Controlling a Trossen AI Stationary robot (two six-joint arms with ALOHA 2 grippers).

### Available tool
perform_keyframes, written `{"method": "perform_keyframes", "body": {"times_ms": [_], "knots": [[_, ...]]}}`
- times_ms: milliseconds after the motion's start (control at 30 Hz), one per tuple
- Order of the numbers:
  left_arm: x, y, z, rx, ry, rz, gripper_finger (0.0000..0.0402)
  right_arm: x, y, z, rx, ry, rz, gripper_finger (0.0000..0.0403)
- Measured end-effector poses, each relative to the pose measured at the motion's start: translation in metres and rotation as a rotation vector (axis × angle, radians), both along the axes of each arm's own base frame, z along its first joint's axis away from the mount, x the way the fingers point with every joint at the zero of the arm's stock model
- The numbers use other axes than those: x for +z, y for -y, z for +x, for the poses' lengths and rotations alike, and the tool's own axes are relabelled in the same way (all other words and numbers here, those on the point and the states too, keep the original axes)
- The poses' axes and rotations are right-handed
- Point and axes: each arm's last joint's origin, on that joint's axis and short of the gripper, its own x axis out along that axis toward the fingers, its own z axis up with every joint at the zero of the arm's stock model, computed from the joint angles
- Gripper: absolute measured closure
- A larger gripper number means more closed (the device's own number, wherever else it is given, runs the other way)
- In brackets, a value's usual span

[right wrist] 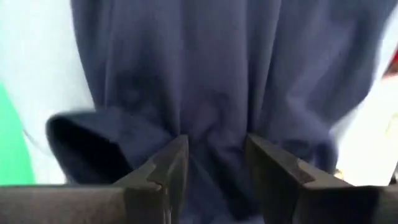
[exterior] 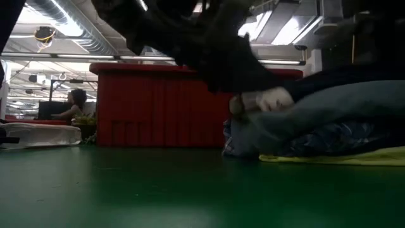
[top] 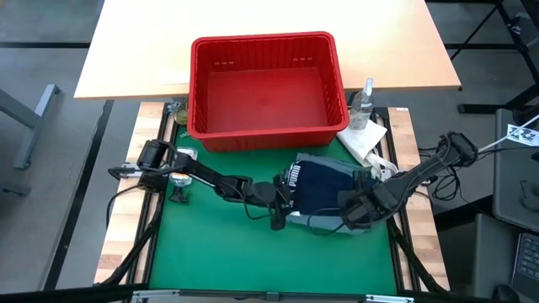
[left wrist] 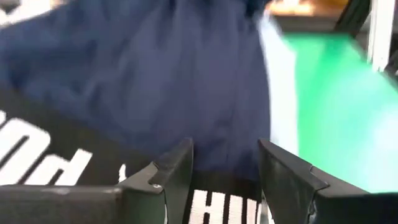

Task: Fold Laundry from Bin
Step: Stack the dark blue underwear shorts on top of the blue pants

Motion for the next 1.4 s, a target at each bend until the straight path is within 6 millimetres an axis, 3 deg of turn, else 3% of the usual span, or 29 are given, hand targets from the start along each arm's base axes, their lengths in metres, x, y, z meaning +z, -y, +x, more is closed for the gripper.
{"method": "perform_keyframes", "body": {"times_ms": [300,667,767,1033,1233,1400], "knots": [[-0.017,-0.003,-0.006,0.030,-0.157,0.045,0.0231,0.000,0.005,-0.020,-0.101,-0.292,0.030,0.0244],[-0.013,0.006,-0.005,0.005,-0.105,0.028,0.0231,0.012,-0.001,-0.020,-0.124,-0.342,0.219,0.0244],[-0.006,0.010,-0.007,-0.008,-0.085,0.024,0.0231,0.023,-0.004,-0.017,-0.118,-0.314,0.256,0.0244],[0.041,0.012,-0.016,-0.017,0.042,0.003,0.0231,0.054,-0.006,-0.007,-0.085,-0.146,0.236,0.0244],[0.062,0.006,-0.016,-0.014,0.154,0.025,0.0231,0.056,-0.004,-0.003,-0.107,-0.051,0.143,0.0244],[0.066,-0.013,-0.011,0.040,0.204,0.028,0.0231,0.054,-0.014,0.013,-0.097,0.123,0.169,0.0244]]}}
